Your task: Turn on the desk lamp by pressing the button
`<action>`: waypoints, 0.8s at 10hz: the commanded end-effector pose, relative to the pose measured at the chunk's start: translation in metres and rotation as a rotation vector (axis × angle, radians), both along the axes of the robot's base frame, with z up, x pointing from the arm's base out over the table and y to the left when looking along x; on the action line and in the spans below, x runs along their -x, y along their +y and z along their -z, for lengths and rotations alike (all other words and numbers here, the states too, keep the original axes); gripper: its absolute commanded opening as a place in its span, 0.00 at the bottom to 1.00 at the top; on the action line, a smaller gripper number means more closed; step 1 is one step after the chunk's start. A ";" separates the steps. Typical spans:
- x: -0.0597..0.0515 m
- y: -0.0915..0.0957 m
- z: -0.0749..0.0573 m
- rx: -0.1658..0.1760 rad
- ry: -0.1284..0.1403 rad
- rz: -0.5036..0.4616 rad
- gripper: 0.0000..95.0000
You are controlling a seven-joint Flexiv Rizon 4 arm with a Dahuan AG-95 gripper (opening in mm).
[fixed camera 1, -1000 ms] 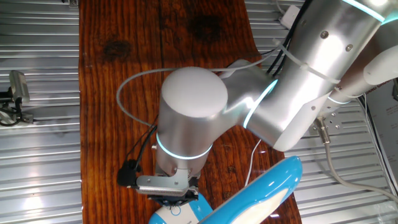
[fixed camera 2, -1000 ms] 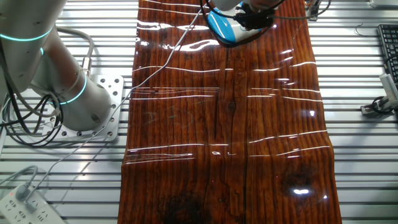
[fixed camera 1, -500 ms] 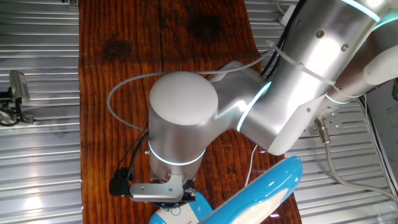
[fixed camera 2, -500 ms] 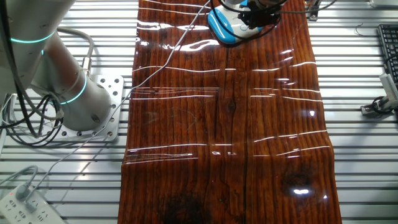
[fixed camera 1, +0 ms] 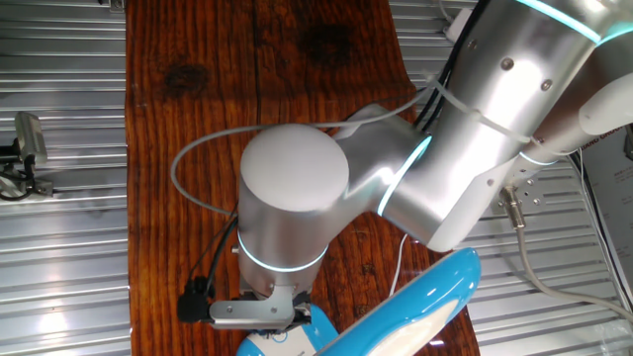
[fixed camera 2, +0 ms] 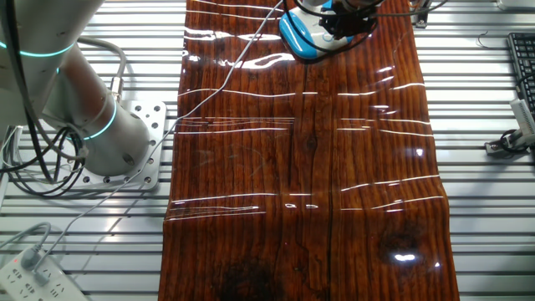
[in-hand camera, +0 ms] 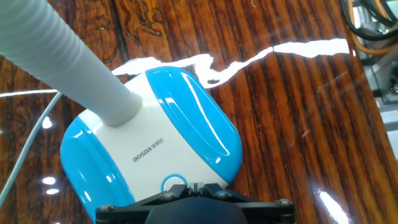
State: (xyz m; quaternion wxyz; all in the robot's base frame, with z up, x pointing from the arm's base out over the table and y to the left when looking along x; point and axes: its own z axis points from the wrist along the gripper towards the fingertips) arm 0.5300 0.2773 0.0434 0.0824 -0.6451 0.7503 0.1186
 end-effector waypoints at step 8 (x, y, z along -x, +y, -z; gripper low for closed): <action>0.011 -0.003 0.004 0.001 -0.009 0.016 0.00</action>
